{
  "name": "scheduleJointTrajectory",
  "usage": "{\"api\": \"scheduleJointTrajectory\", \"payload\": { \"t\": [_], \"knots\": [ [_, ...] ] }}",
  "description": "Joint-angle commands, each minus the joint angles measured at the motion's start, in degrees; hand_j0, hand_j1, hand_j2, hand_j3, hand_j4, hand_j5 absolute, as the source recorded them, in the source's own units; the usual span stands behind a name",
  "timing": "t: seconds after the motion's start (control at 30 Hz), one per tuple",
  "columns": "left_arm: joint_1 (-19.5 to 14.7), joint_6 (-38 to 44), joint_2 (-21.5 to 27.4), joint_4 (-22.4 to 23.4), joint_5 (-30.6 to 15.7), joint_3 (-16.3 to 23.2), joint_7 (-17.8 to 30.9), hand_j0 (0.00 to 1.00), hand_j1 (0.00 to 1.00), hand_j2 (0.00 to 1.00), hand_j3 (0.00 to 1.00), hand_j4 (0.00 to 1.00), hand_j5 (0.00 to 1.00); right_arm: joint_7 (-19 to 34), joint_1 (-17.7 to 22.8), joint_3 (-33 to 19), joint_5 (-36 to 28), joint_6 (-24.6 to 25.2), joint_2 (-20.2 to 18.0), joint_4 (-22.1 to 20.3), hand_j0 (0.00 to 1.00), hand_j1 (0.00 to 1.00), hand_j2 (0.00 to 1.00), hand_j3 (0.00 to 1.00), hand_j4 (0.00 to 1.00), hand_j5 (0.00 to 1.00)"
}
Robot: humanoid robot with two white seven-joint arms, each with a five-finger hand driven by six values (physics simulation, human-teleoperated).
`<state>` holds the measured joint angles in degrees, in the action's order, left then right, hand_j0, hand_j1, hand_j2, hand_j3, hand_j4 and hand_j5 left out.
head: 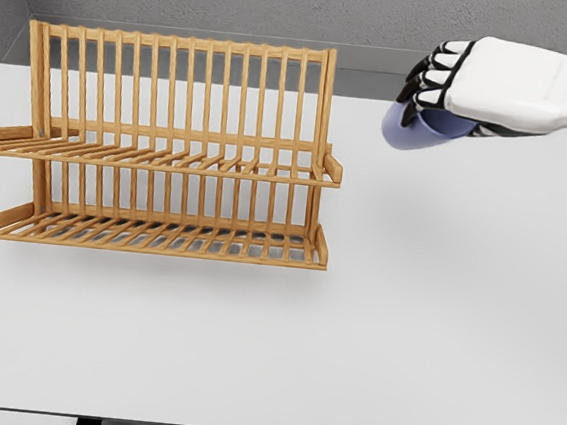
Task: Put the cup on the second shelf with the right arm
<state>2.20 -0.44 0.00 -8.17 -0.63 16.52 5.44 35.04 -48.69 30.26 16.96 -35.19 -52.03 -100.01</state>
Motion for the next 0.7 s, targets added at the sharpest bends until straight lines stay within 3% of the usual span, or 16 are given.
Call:
{"api": "scheduleJointTrajectory", "payload": {
  "t": [0.0,0.3,0.67],
  "knots": [
    [0.0,0.0,0.0,0.0,0.02,0.0,0.01,1.0,1.0,1.0,1.0,1.0,1.0,-0.04,0.0,0.06,-0.26,0.19,1.05,-0.54,0.61,0.61,0.61,0.61,0.61,0.61],
    [0.0,0.0,0.0,0.0,-0.07,0.0,0.01,1.0,1.0,1.0,1.0,1.0,1.0,-0.04,-1.49,0.76,-0.34,0.19,6.85,-0.45,0.61,0.61,0.61,0.61,0.61,0.61],
    [0.0,0.0,0.0,0.0,-0.07,0.0,0.01,1.0,1.0,1.0,1.0,1.0,1.0,-0.04,-4.92,8.67,-0.26,0.19,11.07,-0.45,0.61,0.61,0.61,0.61,0.61,0.61]
  ]
}}
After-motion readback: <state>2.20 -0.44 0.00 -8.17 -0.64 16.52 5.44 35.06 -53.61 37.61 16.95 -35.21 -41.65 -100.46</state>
